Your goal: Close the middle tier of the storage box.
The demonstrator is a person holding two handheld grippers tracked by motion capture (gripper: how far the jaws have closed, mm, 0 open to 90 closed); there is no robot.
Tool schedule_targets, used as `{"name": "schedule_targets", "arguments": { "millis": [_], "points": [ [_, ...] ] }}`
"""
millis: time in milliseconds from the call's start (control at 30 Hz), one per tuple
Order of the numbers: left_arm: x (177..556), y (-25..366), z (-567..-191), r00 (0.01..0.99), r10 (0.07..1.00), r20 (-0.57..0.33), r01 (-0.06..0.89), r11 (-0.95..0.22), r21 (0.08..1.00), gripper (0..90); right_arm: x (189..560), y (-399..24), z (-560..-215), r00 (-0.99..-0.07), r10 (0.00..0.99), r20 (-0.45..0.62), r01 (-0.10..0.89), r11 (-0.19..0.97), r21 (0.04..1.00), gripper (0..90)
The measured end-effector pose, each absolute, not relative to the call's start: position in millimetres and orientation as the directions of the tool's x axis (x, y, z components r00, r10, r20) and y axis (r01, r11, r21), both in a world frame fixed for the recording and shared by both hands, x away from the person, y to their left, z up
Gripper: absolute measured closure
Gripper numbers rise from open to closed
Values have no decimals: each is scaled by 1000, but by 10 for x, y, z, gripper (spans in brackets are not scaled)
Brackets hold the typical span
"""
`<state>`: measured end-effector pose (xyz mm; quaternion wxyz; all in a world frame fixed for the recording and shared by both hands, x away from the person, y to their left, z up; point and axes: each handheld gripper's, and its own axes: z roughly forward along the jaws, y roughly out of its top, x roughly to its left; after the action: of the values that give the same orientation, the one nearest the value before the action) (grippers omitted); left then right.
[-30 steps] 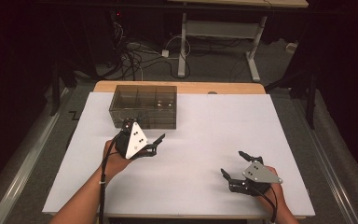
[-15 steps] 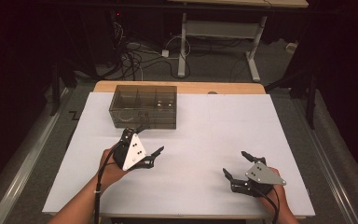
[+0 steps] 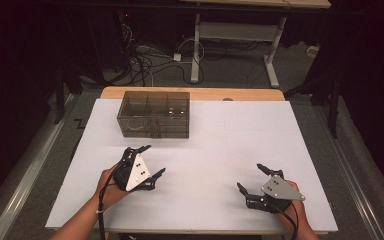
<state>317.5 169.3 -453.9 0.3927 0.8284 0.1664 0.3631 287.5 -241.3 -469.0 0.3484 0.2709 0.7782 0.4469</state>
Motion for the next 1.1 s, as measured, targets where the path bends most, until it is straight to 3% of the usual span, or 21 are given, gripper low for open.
{"name": "schedule_targets", "arguments": {
  "millis": [700,1100],
  "points": [
    [3013,1996,-4850,717,601,353,136,-618,775,150,2878,-2413,-4731,-617,726,-305,117,467,876,157],
    [2959,1996,-4880,722,599,344,142,-616,775,150,2878,-2464,-4709,-603,736,-307,114,460,880,158]
  ]
}}
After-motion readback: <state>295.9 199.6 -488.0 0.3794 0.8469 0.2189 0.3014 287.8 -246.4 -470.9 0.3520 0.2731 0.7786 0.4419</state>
